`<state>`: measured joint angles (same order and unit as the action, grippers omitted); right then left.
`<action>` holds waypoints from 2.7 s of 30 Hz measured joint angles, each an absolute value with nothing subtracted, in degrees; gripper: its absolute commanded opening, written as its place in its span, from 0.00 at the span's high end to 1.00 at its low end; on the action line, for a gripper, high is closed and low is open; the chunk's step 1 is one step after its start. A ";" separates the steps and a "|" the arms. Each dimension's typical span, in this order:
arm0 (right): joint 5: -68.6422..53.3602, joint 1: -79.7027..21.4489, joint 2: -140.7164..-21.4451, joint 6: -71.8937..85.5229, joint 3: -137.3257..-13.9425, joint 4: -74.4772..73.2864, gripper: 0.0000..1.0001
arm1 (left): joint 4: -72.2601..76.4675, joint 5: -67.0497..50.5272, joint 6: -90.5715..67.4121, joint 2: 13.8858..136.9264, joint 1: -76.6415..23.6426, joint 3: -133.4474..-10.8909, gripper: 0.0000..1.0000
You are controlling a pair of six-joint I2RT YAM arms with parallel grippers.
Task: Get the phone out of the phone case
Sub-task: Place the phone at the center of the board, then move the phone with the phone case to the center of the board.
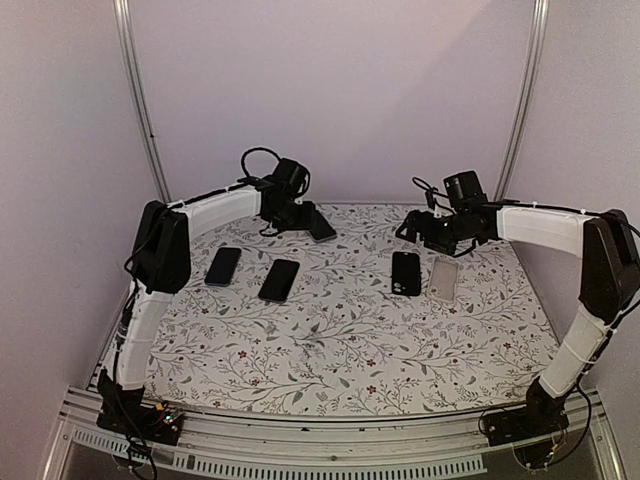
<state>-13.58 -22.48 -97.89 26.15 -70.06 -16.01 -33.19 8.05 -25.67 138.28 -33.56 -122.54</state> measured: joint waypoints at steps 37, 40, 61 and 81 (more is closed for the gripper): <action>-27.86 -25.87 -145.34 23.35 -120.49 -4.78 0.34 | -26.06 -29.67 -34.15 149.91 -20.95 -129.69 0.46; -29.36 -25.80 -149.95 23.99 -124.55 -4.12 0.37 | -24.84 -31.51 -35.35 151.15 -20.51 -129.69 0.46; -39.57 -23.75 -159.30 33.52 -129.51 3.11 0.40 | -15.53 -41.80 -44.64 157.40 -19.88 -132.16 0.47; -47.31 -22.72 -162.56 37.78 -132.05 10.87 0.36 | -11.81 -45.04 -51.09 159.13 -19.81 -133.67 0.47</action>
